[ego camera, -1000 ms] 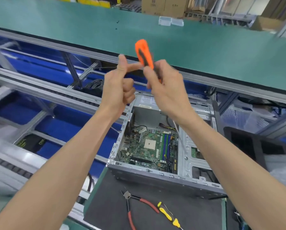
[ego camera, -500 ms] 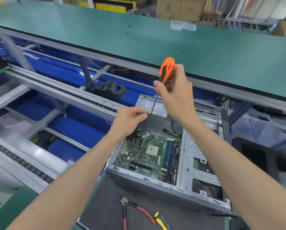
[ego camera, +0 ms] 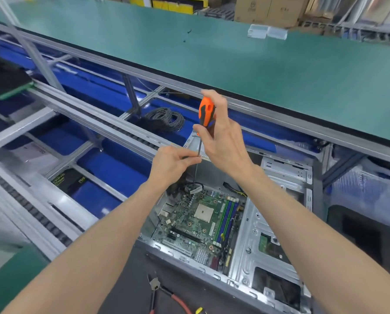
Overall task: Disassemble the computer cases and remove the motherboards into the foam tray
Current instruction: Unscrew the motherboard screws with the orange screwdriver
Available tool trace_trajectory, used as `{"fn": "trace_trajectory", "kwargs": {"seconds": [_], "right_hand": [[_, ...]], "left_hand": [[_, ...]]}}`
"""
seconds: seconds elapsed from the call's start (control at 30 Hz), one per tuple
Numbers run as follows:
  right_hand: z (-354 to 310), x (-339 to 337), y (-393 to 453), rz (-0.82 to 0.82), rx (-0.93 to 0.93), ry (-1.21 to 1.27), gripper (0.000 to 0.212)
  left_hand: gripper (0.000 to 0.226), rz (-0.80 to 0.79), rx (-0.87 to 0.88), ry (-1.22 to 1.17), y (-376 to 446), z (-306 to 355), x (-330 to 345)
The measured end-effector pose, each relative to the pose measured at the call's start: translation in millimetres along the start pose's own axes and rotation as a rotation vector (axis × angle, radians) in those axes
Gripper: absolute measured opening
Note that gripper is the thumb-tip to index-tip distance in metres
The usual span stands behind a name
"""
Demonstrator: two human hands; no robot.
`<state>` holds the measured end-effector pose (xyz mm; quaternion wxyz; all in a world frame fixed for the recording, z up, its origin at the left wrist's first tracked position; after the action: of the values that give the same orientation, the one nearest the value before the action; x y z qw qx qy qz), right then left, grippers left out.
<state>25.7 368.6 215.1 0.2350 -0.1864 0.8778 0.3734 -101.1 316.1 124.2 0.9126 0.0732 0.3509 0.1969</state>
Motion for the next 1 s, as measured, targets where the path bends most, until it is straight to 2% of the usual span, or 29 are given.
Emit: {"fn": "trace_trajectory", "kwargs": {"seconds": [0.27, 0.57, 1.0], "right_hand": [[1, -18, 10, 0.134, 0.004, 0.130, 0.062], [17, 14, 0, -0.008, 0.056, 0.035, 0.064], [9, 22, 5, -0.025, 0.063, -0.048, 0.064]], "left_hand": [[0.015, 0.133, -0.010, -0.183, 6, -6, -3], [0.014, 0.007, -0.003, 0.024, 8, -17, 5], [0.017, 0.019, -0.009, 0.059, 7, -24, 4]]}}
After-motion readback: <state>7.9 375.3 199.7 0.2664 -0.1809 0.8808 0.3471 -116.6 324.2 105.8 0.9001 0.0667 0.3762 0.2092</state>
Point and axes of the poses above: each hand's wrist, its own y-axis towards the middle knuckle, its own x-axis out of the palm, z = x × y, the point moved 7 cm from there along y, towards the middle knuckle, and after that the axes turned 4 degrees about x, right-handed, at the moved point
